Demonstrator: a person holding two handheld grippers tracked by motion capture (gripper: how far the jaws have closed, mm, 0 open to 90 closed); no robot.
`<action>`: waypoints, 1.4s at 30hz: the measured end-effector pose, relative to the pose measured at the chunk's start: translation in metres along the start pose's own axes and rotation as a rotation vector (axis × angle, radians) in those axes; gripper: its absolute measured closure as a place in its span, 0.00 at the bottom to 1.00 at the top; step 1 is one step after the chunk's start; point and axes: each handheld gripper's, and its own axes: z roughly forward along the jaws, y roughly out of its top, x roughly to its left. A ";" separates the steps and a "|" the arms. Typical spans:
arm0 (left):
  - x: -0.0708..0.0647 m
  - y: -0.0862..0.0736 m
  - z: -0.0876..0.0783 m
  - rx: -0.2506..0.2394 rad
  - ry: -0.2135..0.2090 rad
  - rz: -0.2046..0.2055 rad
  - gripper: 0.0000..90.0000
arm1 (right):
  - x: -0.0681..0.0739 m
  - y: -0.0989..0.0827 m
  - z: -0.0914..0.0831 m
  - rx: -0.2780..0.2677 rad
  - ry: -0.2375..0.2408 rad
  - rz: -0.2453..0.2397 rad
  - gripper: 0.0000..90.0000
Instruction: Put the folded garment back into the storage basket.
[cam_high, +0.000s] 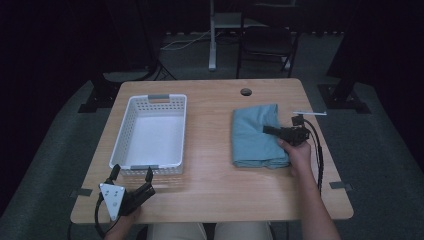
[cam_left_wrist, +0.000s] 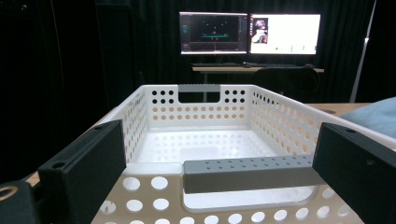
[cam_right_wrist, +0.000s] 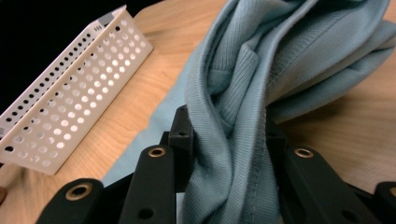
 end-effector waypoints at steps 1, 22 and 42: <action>0.000 0.000 0.000 0.000 0.000 0.000 0.04 | 0.000 0.001 -0.001 -0.011 0.005 0.004 0.76; 0.000 0.000 0.000 0.000 0.000 0.000 0.05 | 0.020 0.017 -0.025 -0.131 0.069 0.006 0.77; 0.000 0.000 0.001 0.011 -0.015 0.001 0.05 | 0.045 0.040 -0.039 -0.202 0.114 -0.007 0.77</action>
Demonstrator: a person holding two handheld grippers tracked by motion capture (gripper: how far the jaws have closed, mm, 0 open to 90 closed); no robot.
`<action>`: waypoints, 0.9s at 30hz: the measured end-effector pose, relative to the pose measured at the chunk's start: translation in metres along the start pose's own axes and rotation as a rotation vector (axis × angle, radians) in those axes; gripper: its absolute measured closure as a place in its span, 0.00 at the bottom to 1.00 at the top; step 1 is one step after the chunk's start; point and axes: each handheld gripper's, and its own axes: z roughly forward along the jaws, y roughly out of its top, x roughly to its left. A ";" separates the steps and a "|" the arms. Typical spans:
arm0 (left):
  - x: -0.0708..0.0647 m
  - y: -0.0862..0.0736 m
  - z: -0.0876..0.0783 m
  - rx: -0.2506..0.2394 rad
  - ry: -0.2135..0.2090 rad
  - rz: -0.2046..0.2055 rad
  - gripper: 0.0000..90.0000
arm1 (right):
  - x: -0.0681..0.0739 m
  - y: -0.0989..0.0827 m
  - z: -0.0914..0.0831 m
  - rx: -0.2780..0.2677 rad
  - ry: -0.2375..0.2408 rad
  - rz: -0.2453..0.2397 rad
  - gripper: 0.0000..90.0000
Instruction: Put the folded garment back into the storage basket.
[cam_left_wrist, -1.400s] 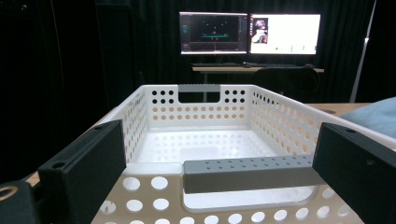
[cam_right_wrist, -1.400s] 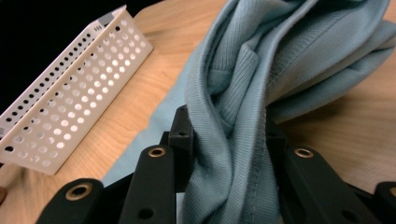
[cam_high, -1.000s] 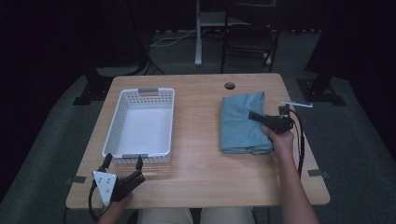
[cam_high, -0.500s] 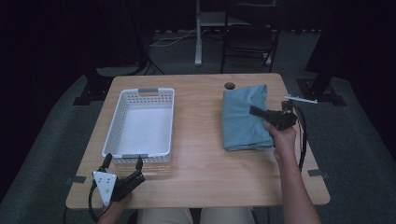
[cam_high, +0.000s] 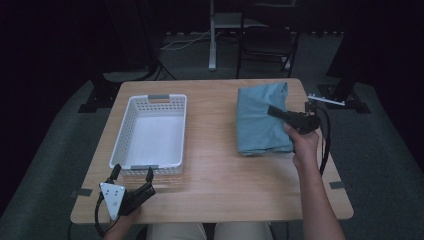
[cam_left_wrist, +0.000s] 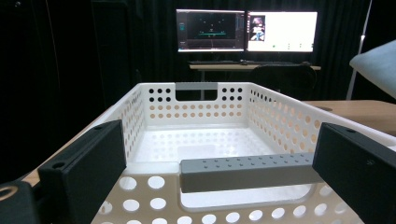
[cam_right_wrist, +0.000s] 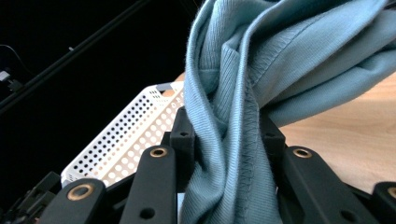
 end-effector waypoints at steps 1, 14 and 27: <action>0.000 0.000 0.000 0.001 -0.001 0.000 0.05 | 0.001 0.001 0.000 -0.006 0.003 -0.001 0.76; 0.000 0.000 0.001 0.009 -0.004 0.003 0.04 | 0.015 0.014 -0.002 -0.035 0.015 -0.018 0.76; 0.001 0.000 0.001 0.009 -0.019 0.005 0.05 | 0.033 0.032 -0.006 -0.074 0.056 -0.046 0.77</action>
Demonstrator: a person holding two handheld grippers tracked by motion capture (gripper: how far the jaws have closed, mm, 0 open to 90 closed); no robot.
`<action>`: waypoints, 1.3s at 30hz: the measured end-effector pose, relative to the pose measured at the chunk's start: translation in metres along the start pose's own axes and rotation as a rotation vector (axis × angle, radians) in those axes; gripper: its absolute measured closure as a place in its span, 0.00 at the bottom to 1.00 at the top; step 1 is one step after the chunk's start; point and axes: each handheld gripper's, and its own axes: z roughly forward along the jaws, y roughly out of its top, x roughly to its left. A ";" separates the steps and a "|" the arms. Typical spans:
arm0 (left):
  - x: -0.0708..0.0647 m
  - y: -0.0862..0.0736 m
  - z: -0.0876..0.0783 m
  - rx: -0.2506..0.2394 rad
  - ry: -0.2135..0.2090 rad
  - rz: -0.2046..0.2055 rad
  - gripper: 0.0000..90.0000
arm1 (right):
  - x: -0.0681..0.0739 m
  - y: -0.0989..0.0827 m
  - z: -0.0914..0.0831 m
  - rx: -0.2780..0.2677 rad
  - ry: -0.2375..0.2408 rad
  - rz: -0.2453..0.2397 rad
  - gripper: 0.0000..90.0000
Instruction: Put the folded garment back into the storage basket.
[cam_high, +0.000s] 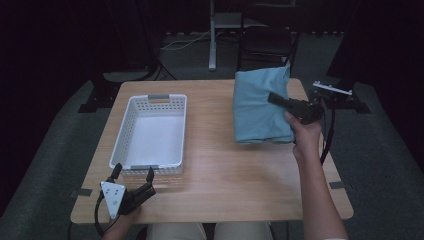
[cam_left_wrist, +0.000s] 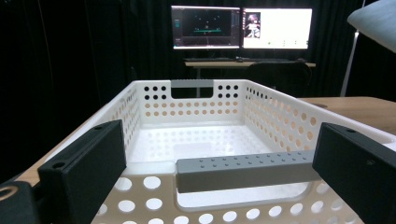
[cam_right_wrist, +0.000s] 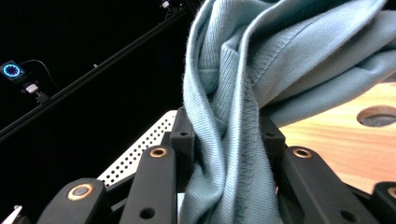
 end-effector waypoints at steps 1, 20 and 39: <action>0.000 0.000 0.000 0.001 0.000 -0.001 0.05 | 0.002 0.002 0.000 -0.003 0.001 -0.004 0.76; 0.000 0.000 0.000 -0.003 0.005 -0.001 0.05 | 0.018 0.006 0.019 -0.082 0.054 -0.018 0.76; 0.000 0.000 0.000 -0.003 0.009 -0.001 0.04 | 0.031 0.003 0.055 -0.076 0.111 -0.007 0.76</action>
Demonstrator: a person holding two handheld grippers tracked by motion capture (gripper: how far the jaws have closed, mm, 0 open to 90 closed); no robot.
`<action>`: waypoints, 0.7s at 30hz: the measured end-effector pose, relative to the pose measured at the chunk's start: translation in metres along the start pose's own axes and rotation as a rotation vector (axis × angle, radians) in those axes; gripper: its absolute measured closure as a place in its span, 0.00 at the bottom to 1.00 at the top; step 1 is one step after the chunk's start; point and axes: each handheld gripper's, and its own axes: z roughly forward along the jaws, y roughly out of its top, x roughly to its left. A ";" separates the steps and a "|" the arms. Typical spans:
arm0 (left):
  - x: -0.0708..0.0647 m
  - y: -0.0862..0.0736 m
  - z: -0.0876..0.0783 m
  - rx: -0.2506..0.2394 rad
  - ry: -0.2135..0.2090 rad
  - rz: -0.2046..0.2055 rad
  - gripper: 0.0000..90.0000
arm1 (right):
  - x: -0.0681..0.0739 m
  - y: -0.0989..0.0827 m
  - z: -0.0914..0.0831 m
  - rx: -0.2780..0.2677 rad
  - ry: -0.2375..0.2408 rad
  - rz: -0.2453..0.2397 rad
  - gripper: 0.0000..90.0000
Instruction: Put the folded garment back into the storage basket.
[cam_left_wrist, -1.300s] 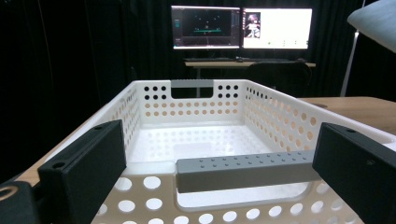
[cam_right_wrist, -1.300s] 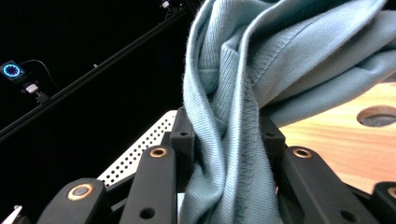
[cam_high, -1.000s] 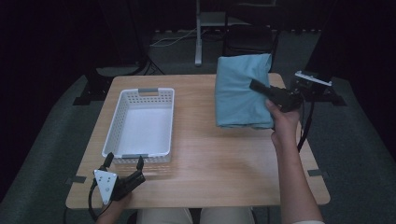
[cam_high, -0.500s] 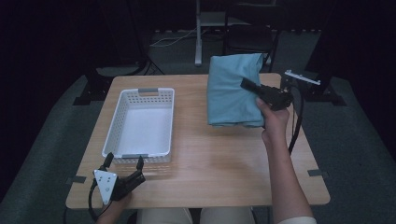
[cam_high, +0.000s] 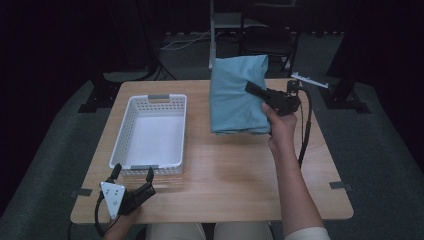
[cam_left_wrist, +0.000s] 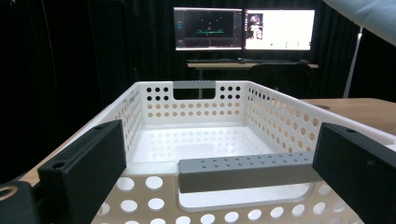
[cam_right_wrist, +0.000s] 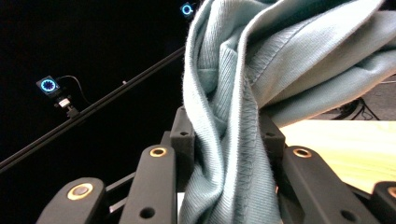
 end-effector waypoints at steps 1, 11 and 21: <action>0.000 0.000 0.000 0.000 0.000 0.000 0.04 | 0.000 -0.001 0.002 0.001 0.000 -0.003 0.76; 0.000 0.000 0.000 0.003 0.000 0.001 0.05 | 0.006 -0.009 0.028 0.025 0.030 -0.001 0.76; 0.000 0.000 -0.001 -0.008 0.001 -0.003 0.04 | 0.023 -0.009 0.053 0.026 0.080 -0.014 0.76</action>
